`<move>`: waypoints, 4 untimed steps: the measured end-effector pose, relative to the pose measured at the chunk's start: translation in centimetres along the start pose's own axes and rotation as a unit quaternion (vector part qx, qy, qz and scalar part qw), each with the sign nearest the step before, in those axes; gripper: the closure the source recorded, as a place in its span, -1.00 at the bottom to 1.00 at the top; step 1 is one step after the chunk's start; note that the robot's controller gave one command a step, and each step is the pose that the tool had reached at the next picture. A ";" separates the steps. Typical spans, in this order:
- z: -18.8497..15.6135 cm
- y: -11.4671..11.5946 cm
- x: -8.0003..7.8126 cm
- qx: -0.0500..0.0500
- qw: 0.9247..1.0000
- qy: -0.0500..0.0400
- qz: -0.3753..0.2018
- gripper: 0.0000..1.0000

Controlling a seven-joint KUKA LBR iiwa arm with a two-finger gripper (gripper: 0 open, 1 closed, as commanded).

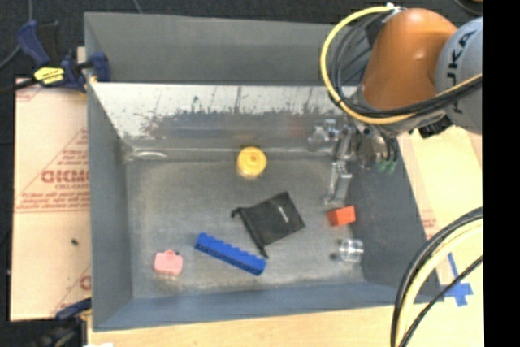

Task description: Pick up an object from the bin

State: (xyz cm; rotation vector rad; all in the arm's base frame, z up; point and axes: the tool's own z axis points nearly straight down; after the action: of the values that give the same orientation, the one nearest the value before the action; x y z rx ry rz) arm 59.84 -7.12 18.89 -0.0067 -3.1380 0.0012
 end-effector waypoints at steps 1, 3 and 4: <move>-0.5 0.0 -0.1 0.000 1.000 -0.004 -0.001 -1.00; 10.7 8.6 1.8 0.000 0.988 -0.004 -0.156 -1.00; 11.3 7.0 2.4 0.001 0.975 -0.004 -0.224 1.00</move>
Offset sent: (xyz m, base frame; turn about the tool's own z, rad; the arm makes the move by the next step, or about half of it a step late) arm 0.0293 0.0584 -0.1189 -0.2428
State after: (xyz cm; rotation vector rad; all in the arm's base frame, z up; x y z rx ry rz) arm 57.43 -0.12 7.57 0.6992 -3.0677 0.0042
